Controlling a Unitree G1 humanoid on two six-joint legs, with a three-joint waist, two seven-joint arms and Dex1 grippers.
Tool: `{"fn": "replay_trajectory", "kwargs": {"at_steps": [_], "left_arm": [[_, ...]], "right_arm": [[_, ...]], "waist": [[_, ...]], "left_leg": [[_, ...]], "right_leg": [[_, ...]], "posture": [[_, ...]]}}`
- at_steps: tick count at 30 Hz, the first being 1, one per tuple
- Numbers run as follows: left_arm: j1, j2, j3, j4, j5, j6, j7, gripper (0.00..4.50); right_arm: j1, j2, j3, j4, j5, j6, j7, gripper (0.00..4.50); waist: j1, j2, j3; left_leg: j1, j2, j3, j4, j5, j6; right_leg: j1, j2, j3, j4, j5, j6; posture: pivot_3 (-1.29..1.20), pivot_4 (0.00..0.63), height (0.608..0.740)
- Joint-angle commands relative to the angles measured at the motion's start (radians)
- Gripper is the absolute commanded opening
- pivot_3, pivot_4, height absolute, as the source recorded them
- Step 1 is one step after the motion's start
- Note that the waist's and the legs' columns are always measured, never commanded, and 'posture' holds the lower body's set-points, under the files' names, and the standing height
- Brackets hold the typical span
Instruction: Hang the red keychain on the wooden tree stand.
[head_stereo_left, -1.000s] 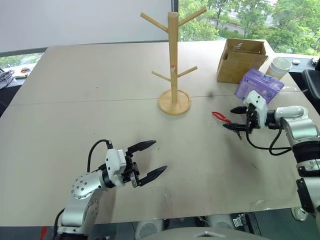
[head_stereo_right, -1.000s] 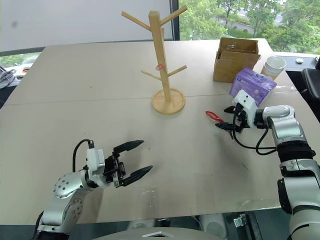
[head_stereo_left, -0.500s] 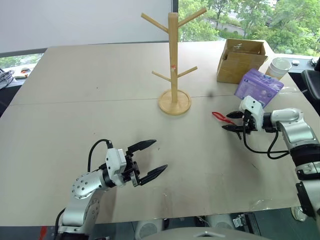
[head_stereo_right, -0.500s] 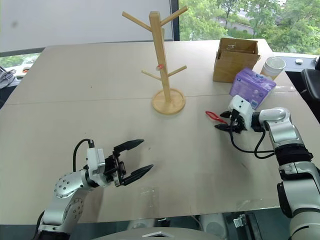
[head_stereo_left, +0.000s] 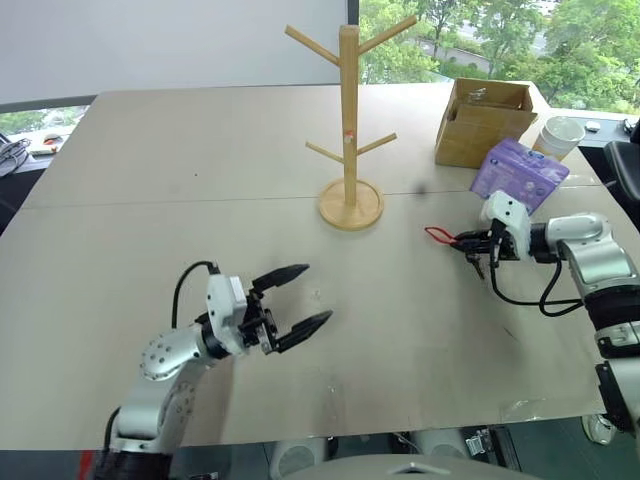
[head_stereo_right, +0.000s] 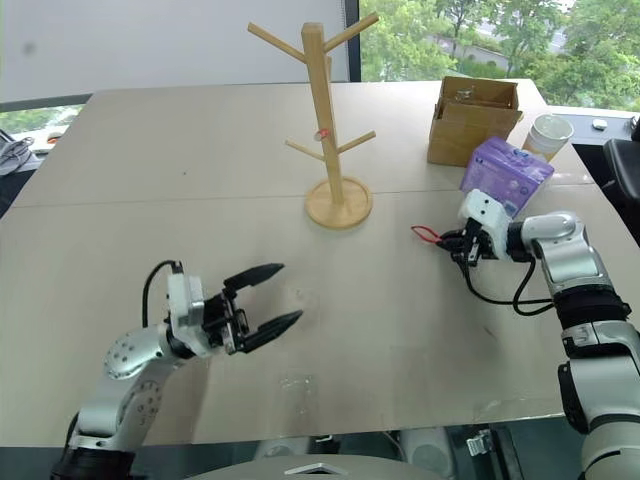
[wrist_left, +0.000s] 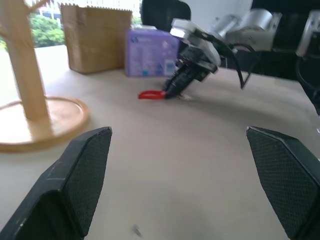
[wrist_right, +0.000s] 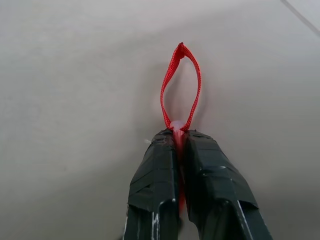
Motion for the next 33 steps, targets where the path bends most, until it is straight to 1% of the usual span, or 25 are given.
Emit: {"fn": "replay_trajectory", "kwargs": {"at_steps": [1, 6, 10, 13, 16, 21, 29, 33], "left_arm": [[-0.027, 0.016, 0.037, -0.115, -0.065, 0.084, 0.067, 4.50], [-0.076, 0.053, 0.087, -0.230, -0.122, 0.206, 0.181, 4.50], [-0.123, 0.099, 0.130, -0.260, -0.179, 0.302, 0.232, 4.50], [-0.166, 0.133, 0.158, -0.251, -0.177, 0.332, 0.248, 4.50], [-0.201, 0.142, 0.178, -0.222, -0.161, 0.331, 0.254, 4.50], [-0.238, 0.138, 0.178, -0.205, -0.158, 0.349, 0.270, 4.50], [-0.278, 0.118, 0.162, -0.201, -0.154, 0.364, 0.289, 4.50], [-0.277, 0.117, 0.159, -0.200, -0.141, 0.360, 0.284, 4.50]], "right_arm": [[-0.057, -0.013, -0.048, -0.145, 0.046, 0.023, -0.012, 0.04], [-0.085, -0.005, -0.088, -0.373, 0.118, 0.115, -0.064, 0.04], [-0.137, 0.012, -0.103, -0.492, 0.160, 0.150, -0.112, 0.04], [-0.176, 0.043, -0.117, -0.547, 0.207, 0.160, -0.146, 0.04], [-0.208, 0.080, -0.106, -0.576, 0.220, 0.170, -0.183, 0.04], [-0.237, 0.154, -0.057, -0.607, 0.215, 0.153, -0.220, 0.04], [-0.252, 0.215, 0.011, -0.574, 0.183, 0.133, -0.247, 0.04], [-0.251, 0.225, 0.028, -0.538, 0.162, 0.113, -0.251, 0.04]], "waist": [[-0.005, 0.000, 0.000], [-0.001, 0.000, 0.000], [0.000, -0.001, 0.000], [0.001, -0.001, 0.001], [0.001, -0.001, 0.001], [0.000, -0.001, 0.001], [0.000, -0.002, 0.001], [0.000, -0.002, 0.001]], "left_leg": [[0.000, 0.000, 0.000, 0.000, 0.001, -0.001], [0.000, 0.000, -0.001, -0.001, 0.001, -0.002], [0.000, 0.000, -0.001, -0.001, 0.001, -0.003], [0.000, 0.000, -0.002, -0.001, 0.002, -0.003], [0.000, 0.000, -0.002, 0.000, 0.002, -0.003], [0.000, 0.000, -0.001, -0.001, 0.002, -0.003], [0.000, 0.000, -0.001, -0.001, 0.002, -0.003], [0.000, 0.000, -0.001, -0.001, 0.002, -0.003]], "right_leg": [[0.000, 0.000, 0.000, 0.000, 0.000, 0.000], [0.000, 0.001, -0.001, 0.000, 0.000, 0.000], [0.000, 0.000, -0.001, 0.000, 0.000, 0.000], [0.000, 0.001, -0.001, 0.000, 0.000, 0.000], [0.000, 0.000, -0.001, 0.000, 0.000, 0.000], [0.000, 0.000, -0.001, 0.000, 0.000, 0.000], [0.000, 0.000, -0.001, 0.000, 0.000, 0.000], [0.000, 0.000, -0.001, 0.000, 0.000, 0.000]], "posture": [[0.00, 0.150, 0.740], [0.00, 0.150, 0.740], [0.00, 0.150, 0.740], [0.00, 0.150, 0.740], [0.00, 0.150, 0.740], [0.00, 0.150, 0.740], [0.00, 0.150, 0.740], [0.00, 0.150, 0.740]]}}
